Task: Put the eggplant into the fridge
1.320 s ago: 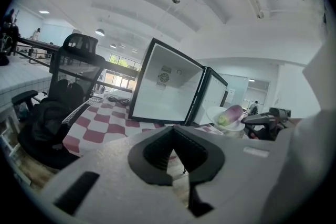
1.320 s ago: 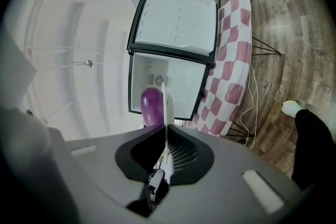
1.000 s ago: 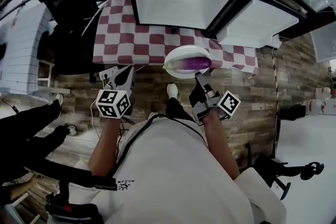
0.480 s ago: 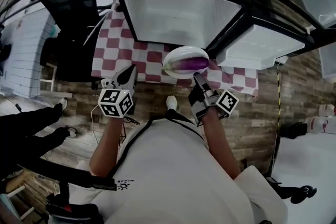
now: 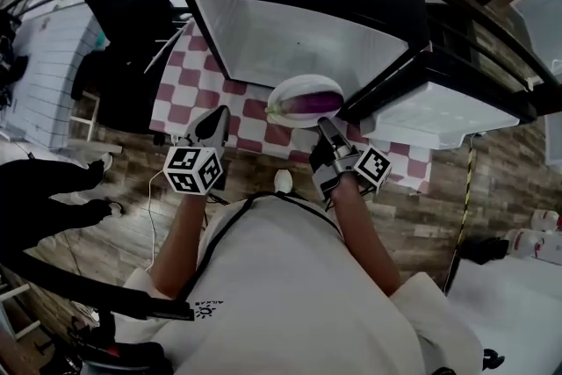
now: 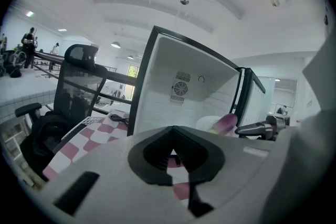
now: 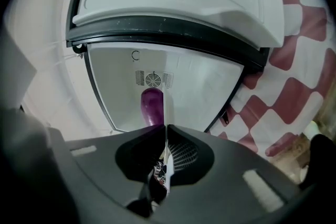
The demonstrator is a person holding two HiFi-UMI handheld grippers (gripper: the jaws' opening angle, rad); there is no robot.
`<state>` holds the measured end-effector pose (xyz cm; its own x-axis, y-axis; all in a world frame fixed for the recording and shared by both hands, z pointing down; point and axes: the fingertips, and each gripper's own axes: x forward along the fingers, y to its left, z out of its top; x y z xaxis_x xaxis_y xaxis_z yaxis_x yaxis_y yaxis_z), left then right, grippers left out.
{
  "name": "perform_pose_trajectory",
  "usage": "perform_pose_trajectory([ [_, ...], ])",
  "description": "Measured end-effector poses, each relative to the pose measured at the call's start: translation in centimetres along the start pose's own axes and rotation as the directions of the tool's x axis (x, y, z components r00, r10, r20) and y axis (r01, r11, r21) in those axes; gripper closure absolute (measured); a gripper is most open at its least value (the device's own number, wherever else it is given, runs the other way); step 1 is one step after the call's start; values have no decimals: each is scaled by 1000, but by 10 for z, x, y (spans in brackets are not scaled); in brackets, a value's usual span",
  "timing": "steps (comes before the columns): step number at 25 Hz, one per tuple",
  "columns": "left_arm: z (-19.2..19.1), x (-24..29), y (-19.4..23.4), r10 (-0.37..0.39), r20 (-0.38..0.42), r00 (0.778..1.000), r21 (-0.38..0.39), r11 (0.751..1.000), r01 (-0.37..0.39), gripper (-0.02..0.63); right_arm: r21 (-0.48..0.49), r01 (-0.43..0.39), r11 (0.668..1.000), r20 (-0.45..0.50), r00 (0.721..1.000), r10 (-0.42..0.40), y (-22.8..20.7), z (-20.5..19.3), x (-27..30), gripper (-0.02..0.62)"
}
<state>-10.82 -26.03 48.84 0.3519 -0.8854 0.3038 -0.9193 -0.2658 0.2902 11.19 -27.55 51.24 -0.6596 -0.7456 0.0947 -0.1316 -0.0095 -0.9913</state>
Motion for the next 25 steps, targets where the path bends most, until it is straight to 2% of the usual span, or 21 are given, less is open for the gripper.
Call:
perform_pose_trajectory([
  [6,3,21,-4,37,26,999,-12,999,-37,600,-3,-13,1000,-63,998,13,-5,10,23,572],
  [14,-2,29,6,98,21,995,-32,995,-98,600,3,-11,1000,-130,991,11,-13,10,44,572],
  [19,-3,30,14,110,10,994,-42,993,-110,600,6,-3,1000,-131,991,4,-15,13,53,572],
  [25,2,50,21,63,-10,998,-25,998,-63,600,16,1,1000,-75,997,1,-14,21,68,572],
])
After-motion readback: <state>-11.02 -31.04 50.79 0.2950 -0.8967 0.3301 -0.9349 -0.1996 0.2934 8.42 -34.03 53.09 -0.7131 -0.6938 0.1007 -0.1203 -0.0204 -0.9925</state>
